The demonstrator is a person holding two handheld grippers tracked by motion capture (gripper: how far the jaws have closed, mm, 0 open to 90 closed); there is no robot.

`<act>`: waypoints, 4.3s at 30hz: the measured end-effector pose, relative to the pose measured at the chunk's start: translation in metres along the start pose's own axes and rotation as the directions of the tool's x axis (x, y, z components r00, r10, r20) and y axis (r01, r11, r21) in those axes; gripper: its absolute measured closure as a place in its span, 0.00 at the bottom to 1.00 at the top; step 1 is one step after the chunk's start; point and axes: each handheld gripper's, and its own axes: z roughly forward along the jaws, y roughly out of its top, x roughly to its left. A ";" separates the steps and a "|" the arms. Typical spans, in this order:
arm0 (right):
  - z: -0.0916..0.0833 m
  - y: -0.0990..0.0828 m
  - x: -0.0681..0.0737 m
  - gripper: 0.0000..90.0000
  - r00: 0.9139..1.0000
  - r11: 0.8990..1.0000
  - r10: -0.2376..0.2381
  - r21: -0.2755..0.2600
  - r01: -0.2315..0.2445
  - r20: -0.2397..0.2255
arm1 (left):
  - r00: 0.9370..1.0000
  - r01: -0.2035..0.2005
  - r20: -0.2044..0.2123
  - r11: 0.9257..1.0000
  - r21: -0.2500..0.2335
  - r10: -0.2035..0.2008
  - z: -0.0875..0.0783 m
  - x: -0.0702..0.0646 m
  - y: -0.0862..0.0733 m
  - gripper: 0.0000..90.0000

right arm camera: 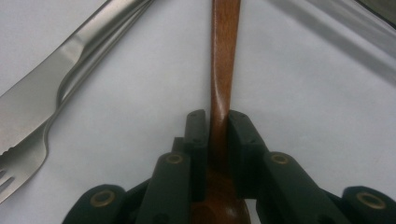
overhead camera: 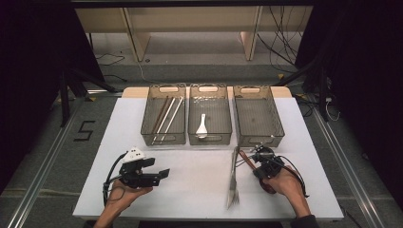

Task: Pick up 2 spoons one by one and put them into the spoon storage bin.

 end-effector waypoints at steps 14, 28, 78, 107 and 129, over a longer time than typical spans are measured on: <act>-0.015 -0.005 -0.005 0.91 1.000 0.999 -0.028 -0.047 0.028 -0.011 | 1.000 -0.001 -0.012 1.000 -0.020 0.001 -0.002 0.001 -0.001 0.28; -0.052 0.007 0.002 0.91 0.998 0.979 -0.062 -0.196 0.058 -0.013 | 1.000 0.000 -0.018 0.998 -0.065 -0.001 -0.008 0.004 -0.003 0.28; -0.048 0.155 0.012 0.91 0.999 0.929 -0.044 -0.368 0.043 0.006 | 1.000 -0.021 -0.021 0.991 -0.135 0.019 -0.011 0.003 -0.007 0.26; -0.032 0.192 0.013 0.91 1.000 0.919 -0.012 -0.393 0.014 0.010 | 1.000 -0.019 -0.015 0.990 -0.140 0.017 -0.011 0.004 -0.008 0.25; -0.017 0.202 0.015 0.91 1.000 0.913 0.006 -0.407 -0.005 0.001 | 1.000 -0.023 -0.020 0.989 -0.145 0.020 -0.011 0.003 -0.007 0.25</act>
